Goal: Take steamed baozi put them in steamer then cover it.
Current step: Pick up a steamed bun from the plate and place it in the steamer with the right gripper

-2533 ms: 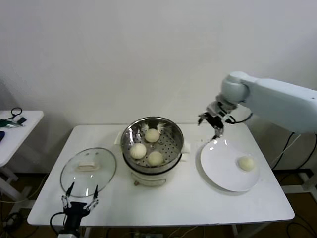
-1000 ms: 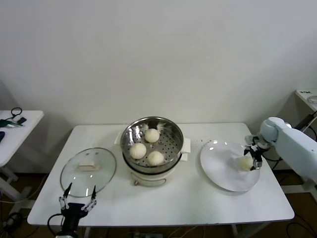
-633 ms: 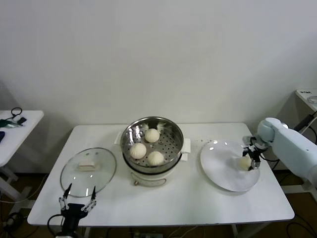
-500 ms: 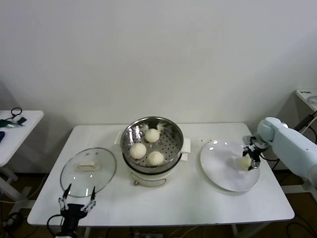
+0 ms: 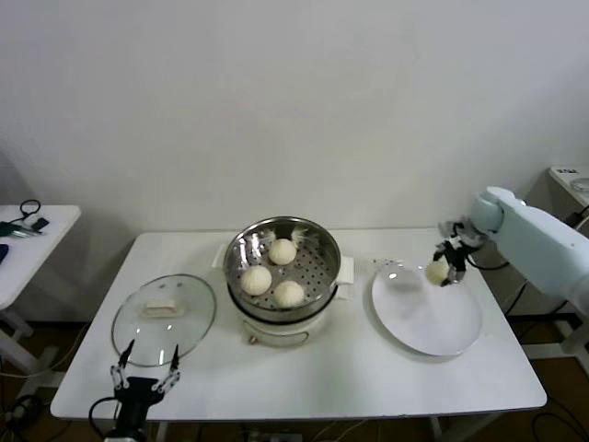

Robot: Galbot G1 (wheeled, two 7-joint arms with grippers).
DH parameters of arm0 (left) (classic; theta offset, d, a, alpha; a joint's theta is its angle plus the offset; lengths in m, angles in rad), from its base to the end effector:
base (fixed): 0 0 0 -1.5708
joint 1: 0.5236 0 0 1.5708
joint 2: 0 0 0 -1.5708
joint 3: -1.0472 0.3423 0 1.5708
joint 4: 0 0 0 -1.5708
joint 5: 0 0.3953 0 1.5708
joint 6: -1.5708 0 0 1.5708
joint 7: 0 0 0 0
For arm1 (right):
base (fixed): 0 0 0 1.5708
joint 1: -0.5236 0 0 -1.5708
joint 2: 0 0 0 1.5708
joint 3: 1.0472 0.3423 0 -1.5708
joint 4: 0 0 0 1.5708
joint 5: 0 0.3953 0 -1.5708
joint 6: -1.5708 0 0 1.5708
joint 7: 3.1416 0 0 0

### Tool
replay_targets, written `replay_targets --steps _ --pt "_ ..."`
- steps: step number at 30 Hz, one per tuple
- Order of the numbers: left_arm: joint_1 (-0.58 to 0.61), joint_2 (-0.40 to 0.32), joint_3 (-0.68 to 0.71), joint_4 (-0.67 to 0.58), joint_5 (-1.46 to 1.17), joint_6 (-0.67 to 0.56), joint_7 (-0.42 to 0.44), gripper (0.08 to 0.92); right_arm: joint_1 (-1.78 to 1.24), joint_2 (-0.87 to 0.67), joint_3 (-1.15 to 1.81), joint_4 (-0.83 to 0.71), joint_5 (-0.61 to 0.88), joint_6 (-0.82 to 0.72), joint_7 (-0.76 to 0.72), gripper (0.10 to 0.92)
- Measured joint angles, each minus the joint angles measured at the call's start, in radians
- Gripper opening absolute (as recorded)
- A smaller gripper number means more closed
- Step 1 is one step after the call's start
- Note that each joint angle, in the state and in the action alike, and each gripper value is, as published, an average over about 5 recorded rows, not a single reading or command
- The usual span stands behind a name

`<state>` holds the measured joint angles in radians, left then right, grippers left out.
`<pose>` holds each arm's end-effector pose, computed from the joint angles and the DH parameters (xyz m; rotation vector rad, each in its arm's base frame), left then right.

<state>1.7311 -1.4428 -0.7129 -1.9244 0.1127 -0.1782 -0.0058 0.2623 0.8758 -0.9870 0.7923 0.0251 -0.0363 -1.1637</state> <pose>0.1592 0.0954 -0.3811 0.0905 -2.9566 -0.4820 0.6381 -0.1812 -0.1531 1.2070 -1.3931 1.3289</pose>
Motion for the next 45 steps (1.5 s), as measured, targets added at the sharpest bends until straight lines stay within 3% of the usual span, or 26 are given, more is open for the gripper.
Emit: replay_targets --steps 24,33,45 --pt "-0.005 0.018 0.032 0.005 0.01 -0.007 0.0 0.823 0.463 0.253 -0.444 0.258 0.606 -0.23 0.115 0.712" --pt "-0.006 0.028 0.026 0.003 0.003 -0.007 0.0 0.823 0.482 0.353 -0.535 0.283 0.684 -0.264 0.142 0.712" --pt "-0.003 0.038 0.014 0.011 -0.012 -0.011 -0.001 0.823 0.415 0.444 -0.592 0.25 0.671 -0.273 0.15 0.712"
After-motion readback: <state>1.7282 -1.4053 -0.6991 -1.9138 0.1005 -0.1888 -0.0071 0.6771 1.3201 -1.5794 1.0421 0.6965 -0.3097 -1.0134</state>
